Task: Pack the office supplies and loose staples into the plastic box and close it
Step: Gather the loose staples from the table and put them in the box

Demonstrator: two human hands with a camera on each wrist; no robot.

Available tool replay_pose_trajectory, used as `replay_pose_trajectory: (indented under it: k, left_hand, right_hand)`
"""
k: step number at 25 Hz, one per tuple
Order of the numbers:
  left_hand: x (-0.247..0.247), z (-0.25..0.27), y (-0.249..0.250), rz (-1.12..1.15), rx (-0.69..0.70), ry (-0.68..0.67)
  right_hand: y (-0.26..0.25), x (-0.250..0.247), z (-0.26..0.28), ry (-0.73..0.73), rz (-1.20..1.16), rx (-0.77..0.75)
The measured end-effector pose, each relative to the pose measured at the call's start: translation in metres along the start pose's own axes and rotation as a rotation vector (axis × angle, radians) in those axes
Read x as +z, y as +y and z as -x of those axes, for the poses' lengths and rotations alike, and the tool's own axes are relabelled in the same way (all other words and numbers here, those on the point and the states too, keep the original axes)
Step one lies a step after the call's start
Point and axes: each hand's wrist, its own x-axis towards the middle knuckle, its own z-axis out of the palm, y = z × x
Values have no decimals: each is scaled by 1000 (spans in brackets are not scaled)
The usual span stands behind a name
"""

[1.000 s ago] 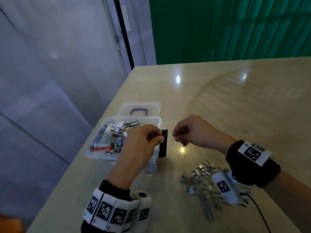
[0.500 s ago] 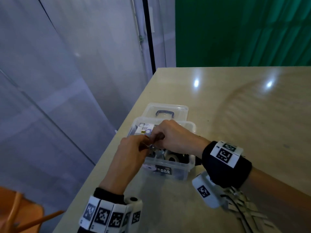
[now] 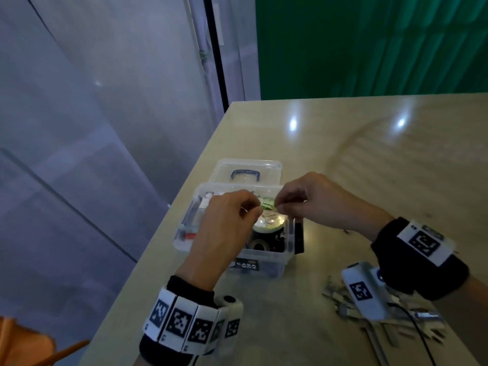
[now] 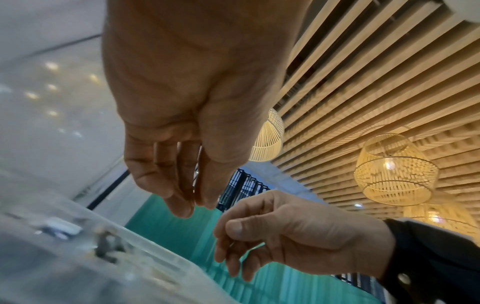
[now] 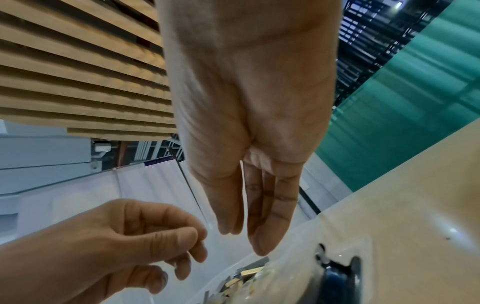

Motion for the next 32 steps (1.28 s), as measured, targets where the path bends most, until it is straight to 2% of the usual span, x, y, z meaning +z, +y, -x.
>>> replay_pose_trajectory:
  k: [4, 8, 10, 13, 18, 22, 25, 32]
  left_hand:
    - [51, -1, 53, 75, 117, -111]
    - [113, 7, 85, 91, 188, -298]
    - [140, 8, 87, 66, 164, -375]
    - [175, 10, 83, -21, 114, -418]
    - [215, 11, 62, -143, -42, -526]
    - [226, 13, 60, -150, -38, -516]
    - [229, 15, 61, -97, -94, -499]
    - [229, 16, 67, -60, -88, -495]
  right_hand:
    - [33, -28, 43, -58, 59, 84]
    - [73, -45, 93, -120, 145, 232]
    - [89, -48, 109, -114, 132, 295]
    - [114, -46, 126, -109, 198, 370]
    - [148, -31, 140, -104, 313, 478]
    - [149, -16, 143, -136, 353, 448]
    - [152, -10, 139, -112, 346, 464]
    - [154, -4, 139, -66, 300, 472]
